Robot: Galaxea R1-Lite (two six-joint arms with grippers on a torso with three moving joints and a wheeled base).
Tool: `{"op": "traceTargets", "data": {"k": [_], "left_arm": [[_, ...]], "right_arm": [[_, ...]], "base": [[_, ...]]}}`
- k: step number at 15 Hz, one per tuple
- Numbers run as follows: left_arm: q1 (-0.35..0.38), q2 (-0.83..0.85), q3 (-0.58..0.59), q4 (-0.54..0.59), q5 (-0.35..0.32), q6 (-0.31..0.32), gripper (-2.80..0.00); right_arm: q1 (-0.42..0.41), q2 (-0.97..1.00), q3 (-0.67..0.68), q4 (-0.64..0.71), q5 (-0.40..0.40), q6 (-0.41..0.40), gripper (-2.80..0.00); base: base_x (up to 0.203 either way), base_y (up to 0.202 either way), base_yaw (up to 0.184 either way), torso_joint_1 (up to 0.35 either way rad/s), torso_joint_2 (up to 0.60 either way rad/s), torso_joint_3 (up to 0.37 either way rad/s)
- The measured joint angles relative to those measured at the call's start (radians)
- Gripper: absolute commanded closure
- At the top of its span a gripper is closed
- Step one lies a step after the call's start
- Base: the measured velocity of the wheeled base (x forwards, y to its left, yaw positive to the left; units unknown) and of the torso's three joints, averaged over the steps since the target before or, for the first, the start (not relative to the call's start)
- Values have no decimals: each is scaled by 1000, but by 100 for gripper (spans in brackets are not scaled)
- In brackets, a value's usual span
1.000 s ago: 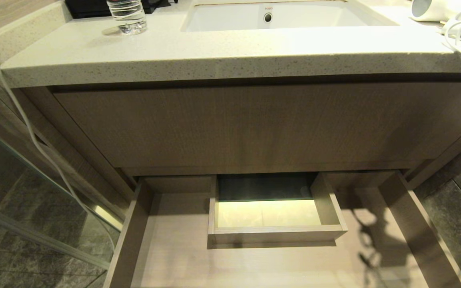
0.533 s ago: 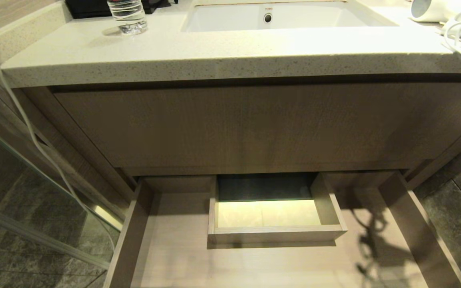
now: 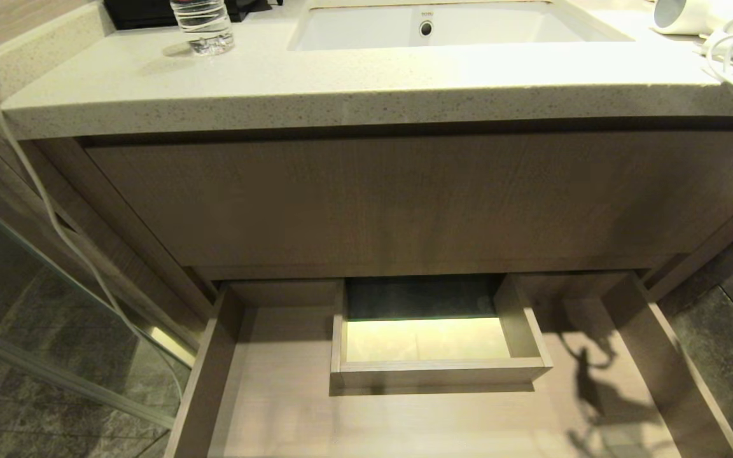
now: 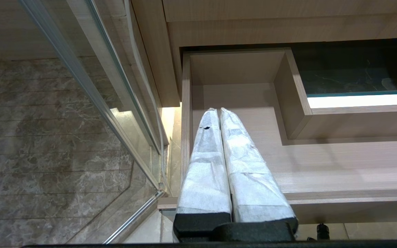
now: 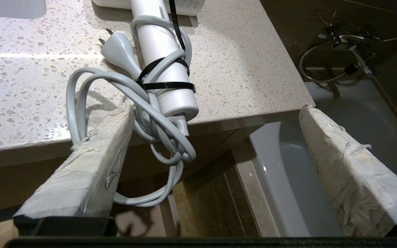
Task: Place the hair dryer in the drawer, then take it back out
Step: Pick up the hairdryer
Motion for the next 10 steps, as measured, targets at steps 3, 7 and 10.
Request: {"op": "traceTargets", "data": {"k": [3, 7, 10], "left_arm": [[0, 0, 0, 0, 0, 0, 0], [0, 0, 0, 0, 0, 0, 0], [0, 0, 0, 0, 0, 0, 0]], "right_arm": [[-1, 3, 3, 18, 6, 27, -280], [0, -5, 8, 33, 31, 36, -280], [0, -31, 17, 88, 64, 31, -280]], "base": [[0, 0, 0, 0, 0, 0], [0, 0, 0, 0, 0, 0], [0, 0, 0, 0, 0, 0]]}}
